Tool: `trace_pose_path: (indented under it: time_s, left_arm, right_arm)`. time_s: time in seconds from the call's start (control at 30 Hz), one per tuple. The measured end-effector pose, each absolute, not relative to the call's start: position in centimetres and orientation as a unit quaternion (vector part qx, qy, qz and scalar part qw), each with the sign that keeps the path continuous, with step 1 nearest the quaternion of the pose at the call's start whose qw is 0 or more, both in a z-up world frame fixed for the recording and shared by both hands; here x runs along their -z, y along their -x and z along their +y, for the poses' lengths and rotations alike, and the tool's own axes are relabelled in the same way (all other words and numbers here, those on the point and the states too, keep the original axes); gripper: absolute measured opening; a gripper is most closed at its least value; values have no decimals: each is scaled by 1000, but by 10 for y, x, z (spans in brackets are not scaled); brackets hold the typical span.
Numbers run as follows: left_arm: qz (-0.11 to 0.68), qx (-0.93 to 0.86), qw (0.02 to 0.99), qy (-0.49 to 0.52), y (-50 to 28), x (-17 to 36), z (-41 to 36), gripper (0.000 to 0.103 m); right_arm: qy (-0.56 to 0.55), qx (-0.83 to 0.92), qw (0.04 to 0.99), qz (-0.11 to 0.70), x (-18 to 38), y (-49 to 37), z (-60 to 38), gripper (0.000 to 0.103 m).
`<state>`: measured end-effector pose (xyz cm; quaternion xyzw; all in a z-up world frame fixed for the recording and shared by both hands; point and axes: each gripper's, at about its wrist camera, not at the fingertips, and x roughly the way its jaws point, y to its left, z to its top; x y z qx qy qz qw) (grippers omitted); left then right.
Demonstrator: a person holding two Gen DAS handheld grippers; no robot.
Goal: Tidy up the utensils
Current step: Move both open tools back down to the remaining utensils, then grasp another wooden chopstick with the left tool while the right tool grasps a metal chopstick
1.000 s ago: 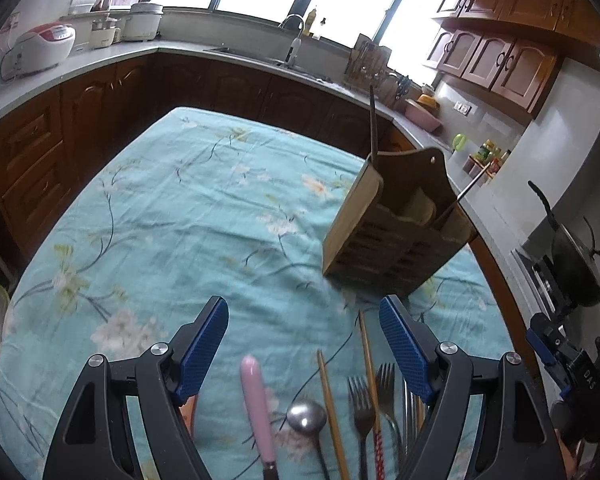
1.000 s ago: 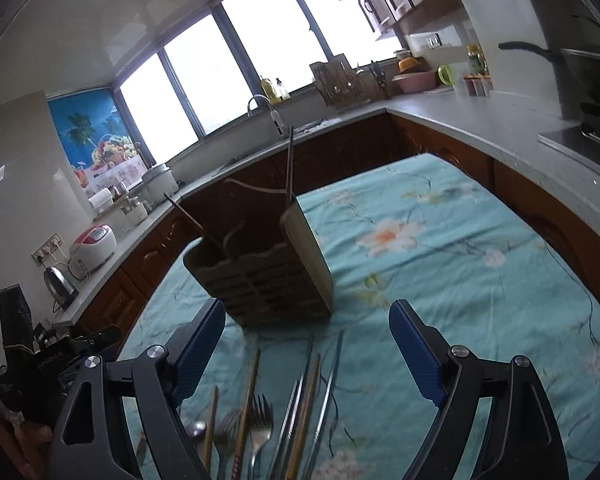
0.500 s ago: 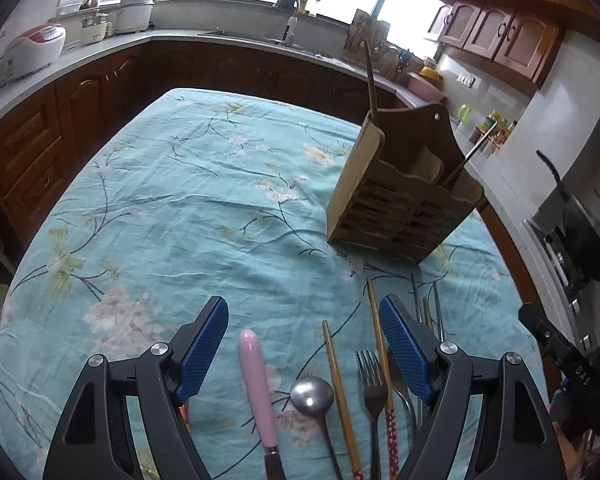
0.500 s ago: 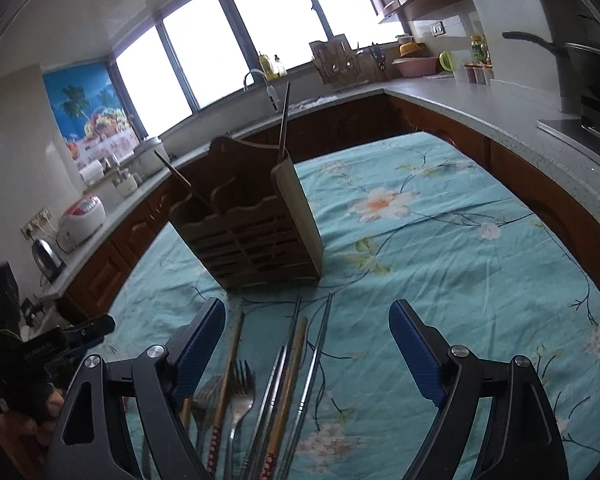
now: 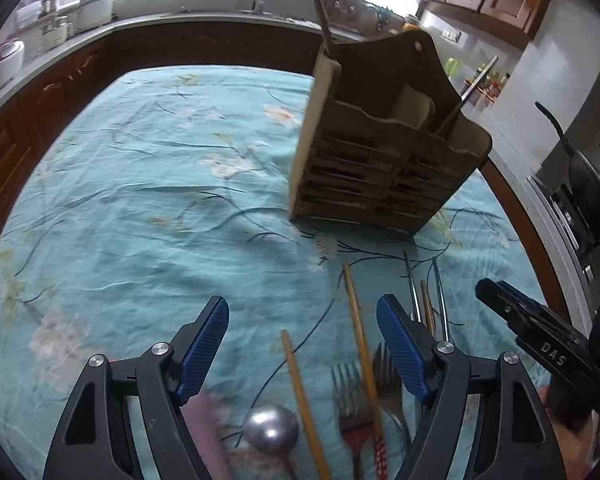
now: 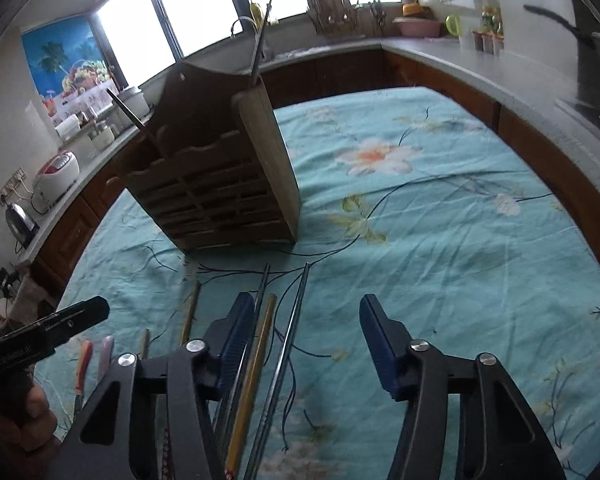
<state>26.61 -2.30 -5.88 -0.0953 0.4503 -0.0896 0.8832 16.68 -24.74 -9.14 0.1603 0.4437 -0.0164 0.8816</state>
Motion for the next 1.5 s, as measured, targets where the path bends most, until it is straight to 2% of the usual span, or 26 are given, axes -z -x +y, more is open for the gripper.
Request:
trace_pose_path:
  time_s: [0.17, 0.27, 0.33, 0.4, 0.6, 0.67, 0.8, 0.87, 0.97, 1.13, 1.5]
  left_arm:
    - [476, 107, 869, 77, -293, 73, -41, 60]
    - [490, 121, 860, 73, -307, 82, -50, 55]
    - [501, 131, 852, 75, -317, 89, -55, 44]
    - [507, 133, 848, 72, -325, 95, -58, 40]
    - [510, 137, 848, 52, -341, 107, -67, 28]
    - [508, 135, 850, 42, -344, 110, -69, 23]
    - [502, 126, 855, 23, -343, 112, -75, 10]
    - [499, 126, 857, 16, -343, 114, -78, 9]
    - [496, 124, 860, 9, -342, 116, -83, 8]
    - [495, 131, 858, 35, -339, 111, -75, 6]
    - [453, 150, 874, 96, -303, 70, -43, 4]
  right_arm:
    - [-154, 11, 874, 461, 103, -183, -249, 48]
    - [-155, 8, 868, 472, 111, -193, -250, 40]
    - [-151, 8, 865, 478, 115, -199, -250, 37]
    - [-148, 6, 863, 483, 118, -205, -249, 32]
    - [-127, 4, 858, 499, 126, -221, -243, 26]
    - [-120, 6, 854, 506, 131, -226, -240, 22]
    - [-78, 11, 858, 507, 130, -230, -230, 21]
    - [-57, 13, 860, 508, 130, -230, -224, 20]
    - [-48, 12, 861, 506, 129, -229, -219, 9]
    - [-77, 3, 860, 504, 126, -227, -222, 4]
    - [-146, -20, 878, 456, 75, -206, -241, 4]
